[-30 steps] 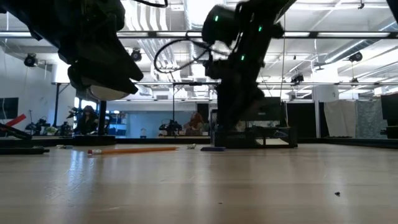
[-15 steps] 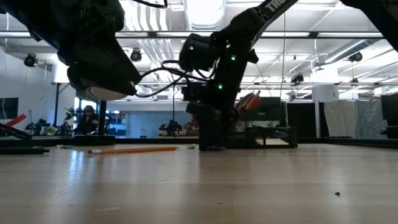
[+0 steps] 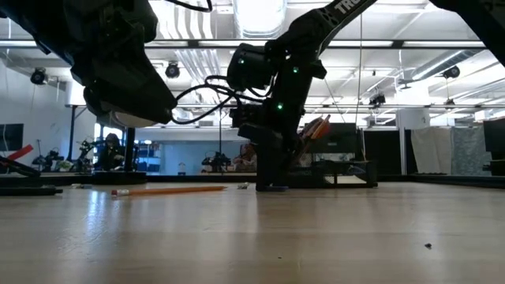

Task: Pick and place office supplies into organizer
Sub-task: Put the eraser into the desk organizer

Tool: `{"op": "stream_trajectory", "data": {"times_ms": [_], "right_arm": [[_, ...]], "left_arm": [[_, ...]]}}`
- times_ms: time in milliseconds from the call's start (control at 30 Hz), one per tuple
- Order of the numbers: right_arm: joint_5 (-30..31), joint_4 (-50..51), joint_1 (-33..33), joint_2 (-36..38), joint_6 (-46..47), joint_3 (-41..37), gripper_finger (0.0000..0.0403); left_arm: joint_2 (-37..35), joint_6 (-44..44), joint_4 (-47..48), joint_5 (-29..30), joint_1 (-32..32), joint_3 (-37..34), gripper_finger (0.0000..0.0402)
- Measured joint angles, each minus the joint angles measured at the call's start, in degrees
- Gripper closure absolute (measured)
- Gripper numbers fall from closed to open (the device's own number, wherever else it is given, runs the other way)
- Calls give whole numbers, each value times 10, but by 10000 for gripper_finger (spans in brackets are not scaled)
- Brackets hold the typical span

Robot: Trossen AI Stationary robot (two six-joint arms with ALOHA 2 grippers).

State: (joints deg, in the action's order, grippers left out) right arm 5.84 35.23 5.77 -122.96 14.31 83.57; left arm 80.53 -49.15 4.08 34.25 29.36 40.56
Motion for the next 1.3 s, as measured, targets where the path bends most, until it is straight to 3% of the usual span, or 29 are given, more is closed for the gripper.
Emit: {"op": "stream_trajectory", "data": {"times_ms": [133,267,400,533,633,867,1000,1300], "right_arm": [[-2,12,1,25,0,-3,390],[24,116,0,81,2,-12,397],[33,194,-1,143,2,-23,393],[33,201,-14,182,4,-44,381],[49,226,-21,212,-48,-54,374],[49,231,-32,181,-239,-90,283],[59,226,-30,147,-287,-92,237],[50,168,-14,141,-340,-86,233]], "left_arm": [[0,0,0,1,0,0,224],[0,0,-1,1,0,0,224],[0,0,-2,2,0,-1,224],[0,0,-4,4,0,-1,224],[0,0,-4,4,0,-1,224],[0,0,-4,17,0,-1,224],[0,-1,-5,26,0,-1,224],[0,-1,-5,27,0,-1,224]]}}
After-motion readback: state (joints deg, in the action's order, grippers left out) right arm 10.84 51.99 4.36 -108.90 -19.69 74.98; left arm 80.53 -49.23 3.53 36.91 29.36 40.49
